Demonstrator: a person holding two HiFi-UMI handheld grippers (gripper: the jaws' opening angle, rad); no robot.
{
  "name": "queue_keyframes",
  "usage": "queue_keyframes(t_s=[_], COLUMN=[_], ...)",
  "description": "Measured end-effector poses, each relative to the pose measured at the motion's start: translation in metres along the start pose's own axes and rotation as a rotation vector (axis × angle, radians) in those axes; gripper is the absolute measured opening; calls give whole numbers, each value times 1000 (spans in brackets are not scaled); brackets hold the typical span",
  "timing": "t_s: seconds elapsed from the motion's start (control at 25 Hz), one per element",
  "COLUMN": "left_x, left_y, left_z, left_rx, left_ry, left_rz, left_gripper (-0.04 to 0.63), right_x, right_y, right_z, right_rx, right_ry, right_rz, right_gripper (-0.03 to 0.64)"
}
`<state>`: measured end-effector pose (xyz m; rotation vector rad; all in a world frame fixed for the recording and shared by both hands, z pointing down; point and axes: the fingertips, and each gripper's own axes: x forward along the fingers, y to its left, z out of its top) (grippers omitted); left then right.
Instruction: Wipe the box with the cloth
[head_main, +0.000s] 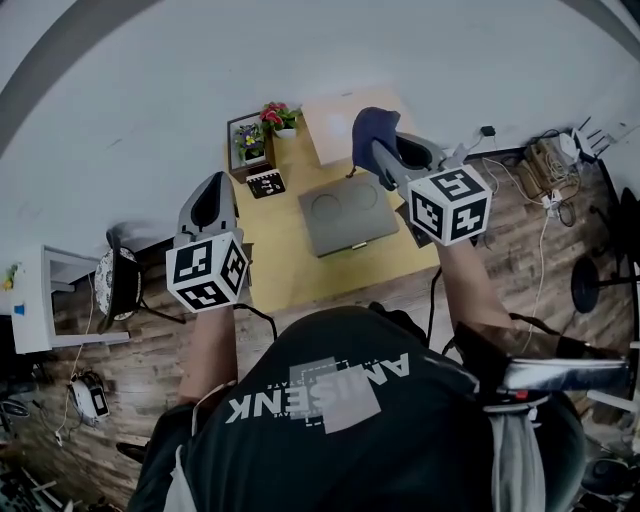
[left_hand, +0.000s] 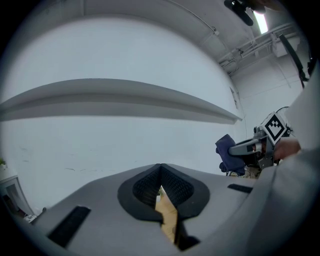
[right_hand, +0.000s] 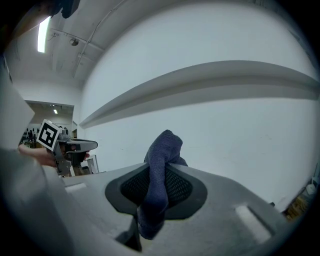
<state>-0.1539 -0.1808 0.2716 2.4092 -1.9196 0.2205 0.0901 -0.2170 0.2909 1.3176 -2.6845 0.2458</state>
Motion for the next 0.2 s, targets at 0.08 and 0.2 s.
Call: queue_keyframes(t_s=[0.08, 0.2], left_x=[-1, 0], left_y=[-1, -2], left_z=[0, 0], left_rx=[-4, -3], left_ry=[1, 7], left_rz=[-1, -4], left_gripper=[0, 0], right_x=[-1, -1], right_y=[0, -1], right_z=[1, 2], right_rx=[0, -1], right_ry=[-2, -3], right_rz=[-1, -1], right_gripper=[74, 74])
